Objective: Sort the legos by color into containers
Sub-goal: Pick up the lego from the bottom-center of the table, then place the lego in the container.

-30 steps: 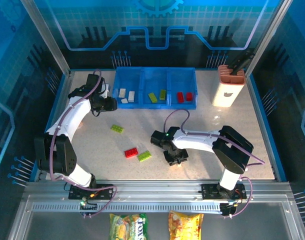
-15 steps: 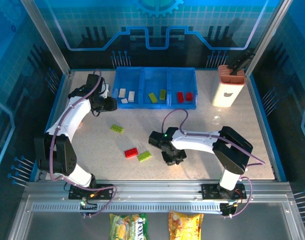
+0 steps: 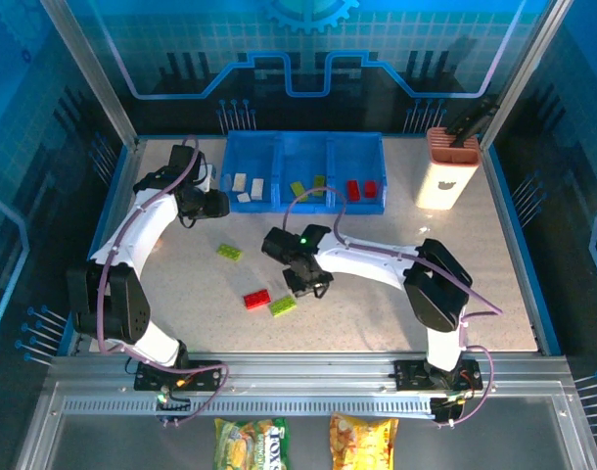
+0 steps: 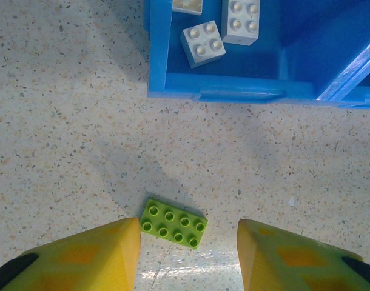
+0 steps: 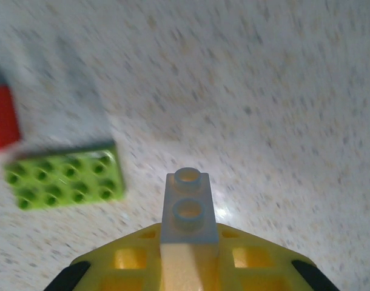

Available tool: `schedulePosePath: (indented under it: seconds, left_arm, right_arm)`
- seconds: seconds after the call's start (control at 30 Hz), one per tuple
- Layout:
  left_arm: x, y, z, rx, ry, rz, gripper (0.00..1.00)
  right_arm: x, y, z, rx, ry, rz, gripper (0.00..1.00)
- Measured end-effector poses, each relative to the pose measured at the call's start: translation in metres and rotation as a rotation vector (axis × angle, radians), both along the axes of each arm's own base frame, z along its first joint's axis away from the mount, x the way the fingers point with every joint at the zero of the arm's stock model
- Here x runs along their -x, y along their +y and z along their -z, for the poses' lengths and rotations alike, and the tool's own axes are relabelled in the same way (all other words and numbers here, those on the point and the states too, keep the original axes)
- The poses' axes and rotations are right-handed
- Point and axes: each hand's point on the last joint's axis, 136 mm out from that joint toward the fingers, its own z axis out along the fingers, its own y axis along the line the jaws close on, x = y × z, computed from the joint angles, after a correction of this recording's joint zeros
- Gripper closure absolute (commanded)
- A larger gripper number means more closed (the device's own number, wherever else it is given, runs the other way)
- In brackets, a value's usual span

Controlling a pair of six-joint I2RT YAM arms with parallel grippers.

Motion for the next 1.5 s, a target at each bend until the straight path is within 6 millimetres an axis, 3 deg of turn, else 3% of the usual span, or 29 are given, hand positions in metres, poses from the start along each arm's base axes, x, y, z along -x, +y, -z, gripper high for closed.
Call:
schedulePosePath:
  seconds: [0.43,0.7,0.93,1.23,1.5]
  left_arm:
    - [0.000,0.002,-0.002,-0.009,-0.019,-0.006,0.53]
    - [-0.001,0.002,-0.003,-0.009,-0.026,-0.006,0.53]
    - [-0.001,0.002,-0.004,-0.008,-0.028,-0.007,0.53]
    - [-0.001,0.002,-0.004,-0.007,-0.030,-0.007,0.53]
    - [-0.002,0.002,-0.004,-0.007,-0.032,-0.007,0.53]
  right_arm:
    - [-0.093,0.080,-0.034,-0.211,-0.204,-0.076,0.82]
    - [-0.154,0.113,-0.046,-0.308,-0.325,-0.069,0.82]
    - [-0.204,0.140,-0.043,-0.353,-0.431,-0.055,0.82]
    - [-0.256,0.143,-0.022,-0.360,-0.490,-0.014,0.81]
    - [-0.276,0.142,-0.003,-0.374,-0.511,-0.011,0.77]
